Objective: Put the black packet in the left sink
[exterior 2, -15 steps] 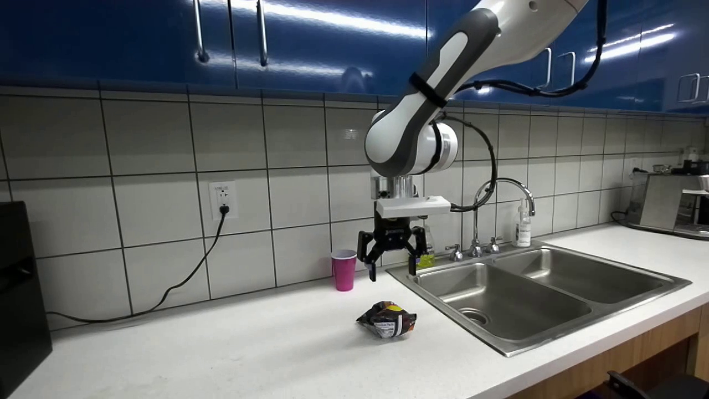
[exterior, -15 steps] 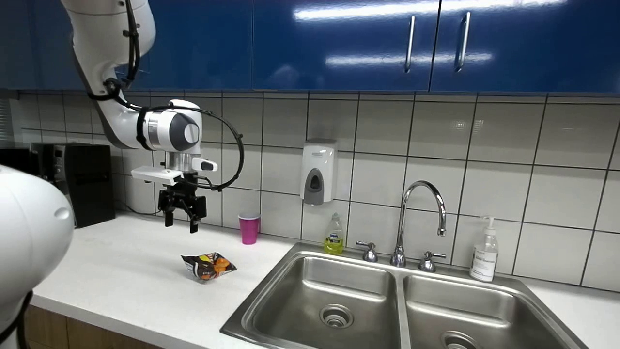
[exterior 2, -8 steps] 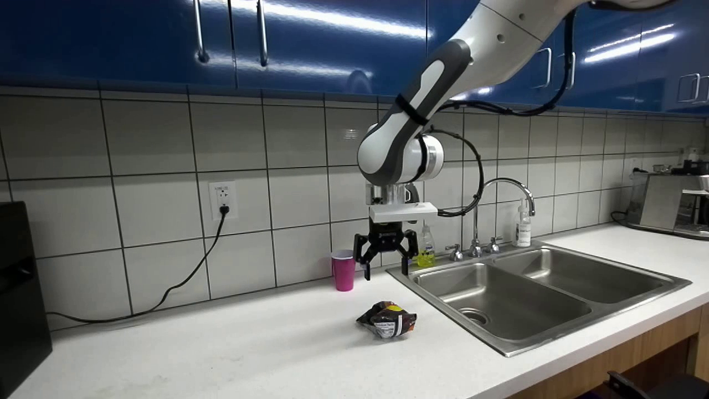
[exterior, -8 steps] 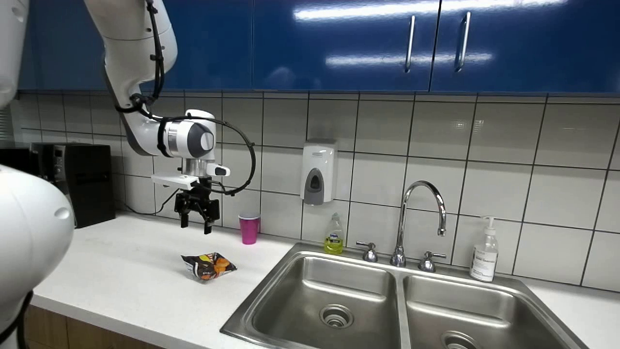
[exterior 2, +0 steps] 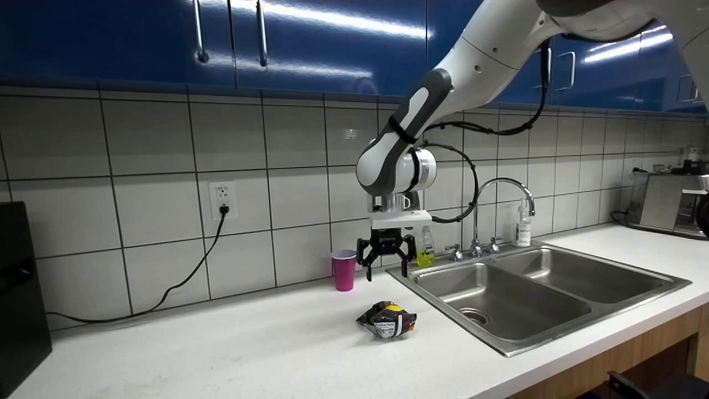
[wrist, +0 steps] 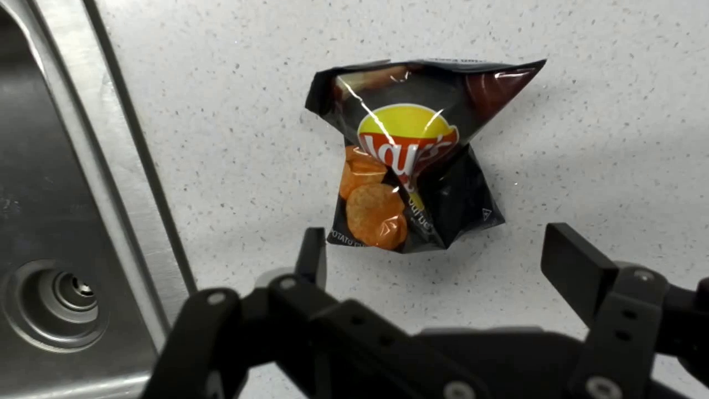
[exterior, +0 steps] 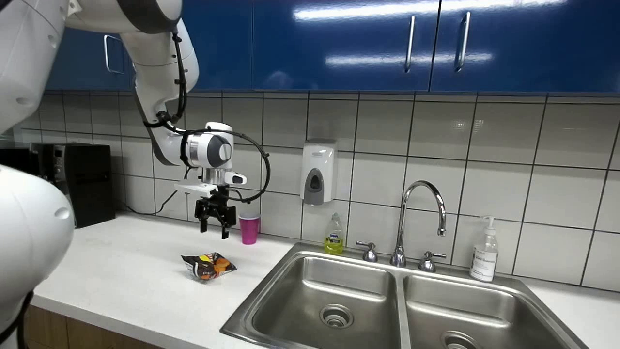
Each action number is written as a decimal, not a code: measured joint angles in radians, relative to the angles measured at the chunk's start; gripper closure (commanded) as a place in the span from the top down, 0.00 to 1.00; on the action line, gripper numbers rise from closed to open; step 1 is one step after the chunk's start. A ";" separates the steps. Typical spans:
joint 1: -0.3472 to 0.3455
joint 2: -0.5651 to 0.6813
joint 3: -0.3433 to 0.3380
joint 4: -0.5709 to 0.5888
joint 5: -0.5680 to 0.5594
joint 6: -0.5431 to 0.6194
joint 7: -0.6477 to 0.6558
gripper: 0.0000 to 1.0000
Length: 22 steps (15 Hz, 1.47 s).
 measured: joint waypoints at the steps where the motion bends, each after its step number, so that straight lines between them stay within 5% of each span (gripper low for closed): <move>1: 0.000 0.014 -0.006 0.012 0.000 -0.008 0.000 1.00; 22: 0.010 0.145 -0.015 0.088 0.005 -0.087 0.000 1.00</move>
